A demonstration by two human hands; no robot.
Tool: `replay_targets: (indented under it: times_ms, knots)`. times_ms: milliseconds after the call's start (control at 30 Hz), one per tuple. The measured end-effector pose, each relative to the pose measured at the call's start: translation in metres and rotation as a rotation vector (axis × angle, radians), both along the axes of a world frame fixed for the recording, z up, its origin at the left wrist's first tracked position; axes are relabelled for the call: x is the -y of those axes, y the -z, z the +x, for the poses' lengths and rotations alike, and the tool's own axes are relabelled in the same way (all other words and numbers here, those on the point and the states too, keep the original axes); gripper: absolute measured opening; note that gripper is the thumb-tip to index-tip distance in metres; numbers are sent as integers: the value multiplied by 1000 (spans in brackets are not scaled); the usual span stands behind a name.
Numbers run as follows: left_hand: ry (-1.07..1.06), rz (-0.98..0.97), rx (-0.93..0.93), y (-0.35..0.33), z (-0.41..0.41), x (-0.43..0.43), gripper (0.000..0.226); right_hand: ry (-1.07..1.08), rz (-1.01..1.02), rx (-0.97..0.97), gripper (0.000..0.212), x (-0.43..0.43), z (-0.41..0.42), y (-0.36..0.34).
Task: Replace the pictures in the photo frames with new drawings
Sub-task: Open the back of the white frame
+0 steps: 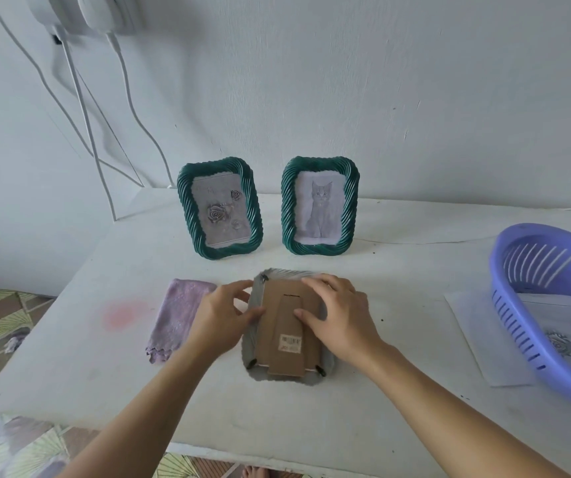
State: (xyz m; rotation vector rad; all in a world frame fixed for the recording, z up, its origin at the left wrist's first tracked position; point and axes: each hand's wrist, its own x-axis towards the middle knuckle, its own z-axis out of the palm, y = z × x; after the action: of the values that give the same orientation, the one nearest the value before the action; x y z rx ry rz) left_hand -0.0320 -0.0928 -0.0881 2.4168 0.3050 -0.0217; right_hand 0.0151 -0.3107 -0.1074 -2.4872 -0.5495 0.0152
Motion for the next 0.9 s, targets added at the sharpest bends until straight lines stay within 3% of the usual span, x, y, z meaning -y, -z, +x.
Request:
replay_targets:
  times_ms: [133, 433, 633, 800, 900]
  knots:
    - [10, 152, 67, 11, -2, 8, 46, -26, -61, 64, 45, 14, 1, 4]
    - [54, 194, 42, 10, 4, 7, 50, -65, 3, 87, 39, 27, 13, 9]
    - [275, 276, 90, -4, 20, 10, 52, -94, 92, 19, 35, 31, 28, 5]
    - [464, 605, 129, -1, 14, 28, 37, -112, 165, 10, 30, 34, 46, 2]
    - [458, 623, 121, 2, 9, 32, 48, -82, 190, 14, 23, 36, 56, 1]
